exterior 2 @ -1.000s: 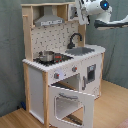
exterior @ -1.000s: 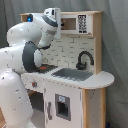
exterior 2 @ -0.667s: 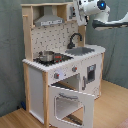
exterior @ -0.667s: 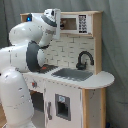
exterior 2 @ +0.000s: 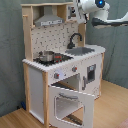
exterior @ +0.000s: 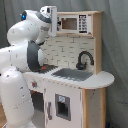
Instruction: Play with the kitchen
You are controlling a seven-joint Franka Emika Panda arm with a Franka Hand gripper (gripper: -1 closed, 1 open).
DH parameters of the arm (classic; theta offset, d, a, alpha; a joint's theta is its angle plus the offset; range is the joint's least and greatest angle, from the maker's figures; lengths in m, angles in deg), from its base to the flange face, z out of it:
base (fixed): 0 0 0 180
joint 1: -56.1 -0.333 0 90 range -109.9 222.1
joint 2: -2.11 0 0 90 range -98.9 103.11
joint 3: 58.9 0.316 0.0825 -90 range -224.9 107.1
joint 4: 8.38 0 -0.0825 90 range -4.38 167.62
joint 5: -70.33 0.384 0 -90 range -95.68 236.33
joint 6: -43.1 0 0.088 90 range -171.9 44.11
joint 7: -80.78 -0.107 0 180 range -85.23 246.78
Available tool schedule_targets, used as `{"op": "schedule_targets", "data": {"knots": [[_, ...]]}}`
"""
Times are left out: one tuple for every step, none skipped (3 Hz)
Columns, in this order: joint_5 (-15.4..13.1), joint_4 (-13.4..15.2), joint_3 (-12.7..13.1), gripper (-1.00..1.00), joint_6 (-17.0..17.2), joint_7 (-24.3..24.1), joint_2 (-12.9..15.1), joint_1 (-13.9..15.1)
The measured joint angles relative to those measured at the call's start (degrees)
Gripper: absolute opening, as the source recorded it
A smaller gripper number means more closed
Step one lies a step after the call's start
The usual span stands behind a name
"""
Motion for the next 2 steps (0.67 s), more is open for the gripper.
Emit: {"op": "schedule_targets", "data": {"knots": [[0.01, 3.24, 0.96, -1.00, 3.46, -0.87, -4.77, -0.16], [0.01, 5.22, 0.97, -1.00, 4.25, -1.43, -7.15, -0.23]]}}
